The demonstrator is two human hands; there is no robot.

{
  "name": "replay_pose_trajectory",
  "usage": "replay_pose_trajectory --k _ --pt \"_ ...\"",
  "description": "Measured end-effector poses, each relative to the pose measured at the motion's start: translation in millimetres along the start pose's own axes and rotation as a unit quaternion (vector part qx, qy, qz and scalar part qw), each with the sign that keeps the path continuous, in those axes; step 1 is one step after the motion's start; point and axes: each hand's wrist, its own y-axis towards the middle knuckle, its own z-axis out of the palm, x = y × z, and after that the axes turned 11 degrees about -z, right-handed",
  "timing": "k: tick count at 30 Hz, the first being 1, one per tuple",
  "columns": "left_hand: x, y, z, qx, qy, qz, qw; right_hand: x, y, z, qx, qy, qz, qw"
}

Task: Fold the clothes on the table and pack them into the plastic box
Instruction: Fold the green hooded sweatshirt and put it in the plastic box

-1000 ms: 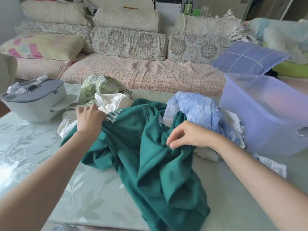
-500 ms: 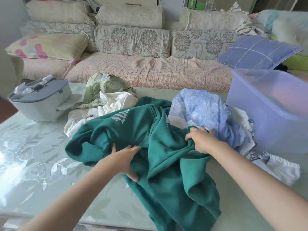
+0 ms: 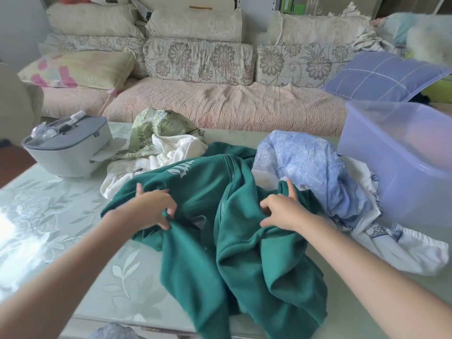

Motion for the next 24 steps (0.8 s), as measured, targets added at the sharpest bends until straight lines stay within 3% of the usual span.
replay_pose_trajectory --k 3,6,9,13,15,18,24 --pt "37.8 6.0 -3.3 -0.006 0.06 -0.051 0.997 -14.6 -10.4 -7.1 0.009 -0.032 0.017 0.999" --pt "58.8 5.5 -8.6 0.008 0.083 -0.096 0.992 -35.7 -26.5 -23.1 -0.018 -0.074 0.089 0.993" --pt "44.4 2.4 -10.9 -0.059 0.055 -0.08 0.994 -58.9 -33.0 -29.4 -0.064 -0.056 0.14 0.986" --pt "-21.9 2.0 0.2 -0.164 -0.137 0.01 0.977 -40.0 -17.9 -20.8 -0.107 0.071 0.045 0.991" --pt "-52.0 -0.3 12.0 -0.149 -0.203 0.003 0.968 -21.3 -8.5 -13.8 -0.09 0.16 0.005 0.983" --pt "-62.6 5.3 33.0 -0.125 -0.205 -0.047 0.97 -13.3 -0.4 2.2 -0.039 0.22 0.023 0.975" --pt "-38.8 15.8 43.0 -0.184 -0.186 -0.055 0.964 -25.1 5.6 14.4 -0.048 0.136 0.058 0.988"
